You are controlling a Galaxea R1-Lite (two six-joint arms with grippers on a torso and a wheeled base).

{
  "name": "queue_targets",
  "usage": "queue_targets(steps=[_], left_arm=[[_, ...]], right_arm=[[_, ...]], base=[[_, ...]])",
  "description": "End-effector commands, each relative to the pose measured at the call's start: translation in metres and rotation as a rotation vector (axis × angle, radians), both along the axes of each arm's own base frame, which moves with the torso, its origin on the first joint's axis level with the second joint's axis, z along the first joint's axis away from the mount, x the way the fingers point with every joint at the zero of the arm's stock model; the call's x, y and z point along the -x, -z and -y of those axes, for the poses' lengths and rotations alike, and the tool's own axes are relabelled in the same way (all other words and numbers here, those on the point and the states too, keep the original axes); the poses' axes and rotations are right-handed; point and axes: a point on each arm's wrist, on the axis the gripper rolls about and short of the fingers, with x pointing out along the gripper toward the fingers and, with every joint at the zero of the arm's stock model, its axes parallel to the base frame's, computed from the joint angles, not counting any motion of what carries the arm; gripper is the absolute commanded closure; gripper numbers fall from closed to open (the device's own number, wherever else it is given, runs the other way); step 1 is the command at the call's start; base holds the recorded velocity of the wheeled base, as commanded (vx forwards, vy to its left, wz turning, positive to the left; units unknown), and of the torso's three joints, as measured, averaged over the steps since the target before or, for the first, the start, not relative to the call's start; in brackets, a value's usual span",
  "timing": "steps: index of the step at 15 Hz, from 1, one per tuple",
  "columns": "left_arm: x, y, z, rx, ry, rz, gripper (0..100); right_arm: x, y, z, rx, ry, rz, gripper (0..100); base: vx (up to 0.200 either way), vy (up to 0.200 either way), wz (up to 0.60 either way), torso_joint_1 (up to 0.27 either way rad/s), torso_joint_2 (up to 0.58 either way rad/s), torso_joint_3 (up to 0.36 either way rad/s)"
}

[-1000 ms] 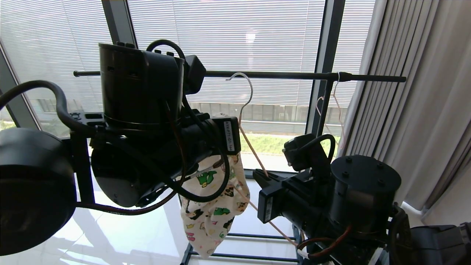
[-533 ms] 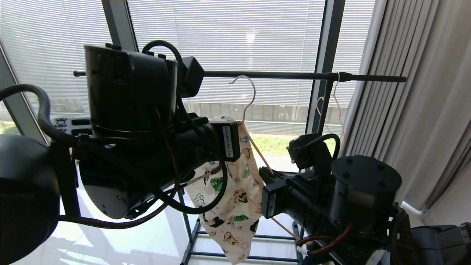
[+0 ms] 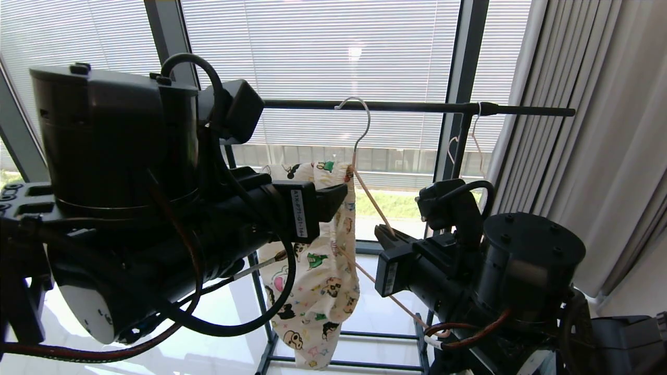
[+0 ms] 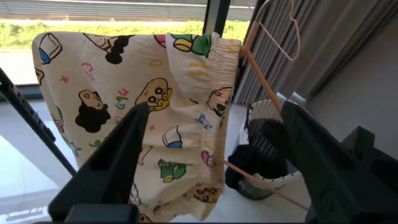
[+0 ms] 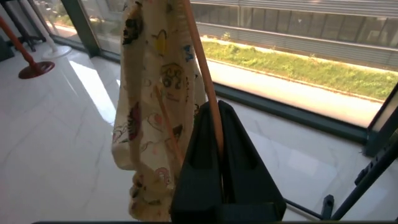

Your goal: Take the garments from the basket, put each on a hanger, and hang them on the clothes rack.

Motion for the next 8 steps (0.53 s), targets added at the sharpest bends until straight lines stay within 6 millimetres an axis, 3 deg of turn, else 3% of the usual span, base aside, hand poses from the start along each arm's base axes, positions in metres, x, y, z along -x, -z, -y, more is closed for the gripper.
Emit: queue_targets(steps=[1, 3, 6, 8], left_arm=[[0.006, 0.001, -0.004, -0.024, 0.014, 0.01, 0], [0.019, 0.012, -0.022, -0.133, 0.033, 0.033, 0], [0.037, 0.026, -0.065, -0.193, 0.125, 0.047, 0], [0.036, 0.038, -0.09, -0.286, 0.134, 0.061, 0]], right_arm=[[0.002, -0.004, 0.004, -0.004, 0.001, 0.019, 100], [0.003, 0.007, 0.018, 0.07, 0.017, 0.08, 100], [0.019, 0.022, 0.055, 0.124, -0.058, 0.128, 100], [0.026, 0.023, 0.074, 0.15, -0.13, 0.141, 100]], base=[[0.0, 0.0, 0.0, 0.0, 0.0, 0.0], [0.0, 0.0, 0.0, 0.0, 0.0, 0.0], [0.0, 0.0, 0.0, 0.0, 0.0, 0.0], [0.0, 0.0, 0.0, 0.0, 0.0, 0.0]])
